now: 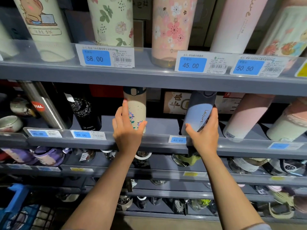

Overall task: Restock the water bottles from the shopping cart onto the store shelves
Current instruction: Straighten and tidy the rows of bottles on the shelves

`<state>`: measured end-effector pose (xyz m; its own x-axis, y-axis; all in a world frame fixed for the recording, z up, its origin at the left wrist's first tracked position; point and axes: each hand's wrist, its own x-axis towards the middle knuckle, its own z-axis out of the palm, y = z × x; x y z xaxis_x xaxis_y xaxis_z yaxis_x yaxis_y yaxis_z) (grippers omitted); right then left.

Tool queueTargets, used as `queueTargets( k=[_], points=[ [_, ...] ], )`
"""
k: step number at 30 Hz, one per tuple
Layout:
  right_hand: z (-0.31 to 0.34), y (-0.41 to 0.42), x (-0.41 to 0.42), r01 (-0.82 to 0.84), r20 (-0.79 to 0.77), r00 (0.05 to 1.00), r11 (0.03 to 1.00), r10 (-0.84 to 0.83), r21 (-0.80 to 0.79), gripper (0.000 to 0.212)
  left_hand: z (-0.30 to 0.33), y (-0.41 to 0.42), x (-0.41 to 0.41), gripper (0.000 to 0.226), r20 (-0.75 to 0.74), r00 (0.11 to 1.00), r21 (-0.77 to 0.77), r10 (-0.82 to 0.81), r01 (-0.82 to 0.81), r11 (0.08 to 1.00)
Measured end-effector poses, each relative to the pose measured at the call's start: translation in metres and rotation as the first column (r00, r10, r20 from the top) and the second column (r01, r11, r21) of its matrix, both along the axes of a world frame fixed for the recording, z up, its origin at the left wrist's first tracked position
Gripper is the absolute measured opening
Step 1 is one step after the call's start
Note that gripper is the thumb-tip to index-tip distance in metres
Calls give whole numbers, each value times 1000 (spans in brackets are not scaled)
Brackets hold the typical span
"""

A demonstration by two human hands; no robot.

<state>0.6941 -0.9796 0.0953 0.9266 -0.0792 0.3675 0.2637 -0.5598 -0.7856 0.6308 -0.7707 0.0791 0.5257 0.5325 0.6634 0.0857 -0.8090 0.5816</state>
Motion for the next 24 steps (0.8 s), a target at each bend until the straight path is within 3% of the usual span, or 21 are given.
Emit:
queueTargets(
  k=[8,10,14,20,24],
  points=[
    [0,-4,-4,-53,-33,998,998,54,39,96,1,-13,-11,101,-20,999,-143,-33,30,989],
    [-2,-8,-9,-56,-34,998,998,57,35,99,-1,-23,-22,87,-22,998,-199,-50,45,979],
    [-7,-25,-30,-37,27,999,999,38,-28,82,-8,-47,-36,37,11,977,-2,-213,213,977],
    [-6,-95,-58,101,13,995,990,-100,-103,39,-3,-123,-8,31,-71,784,-73,-617,613,787],
    [0,-156,-76,242,-137,957,964,-256,-110,26,-3,-172,9,25,-8,595,-135,-804,796,591]
  ],
)
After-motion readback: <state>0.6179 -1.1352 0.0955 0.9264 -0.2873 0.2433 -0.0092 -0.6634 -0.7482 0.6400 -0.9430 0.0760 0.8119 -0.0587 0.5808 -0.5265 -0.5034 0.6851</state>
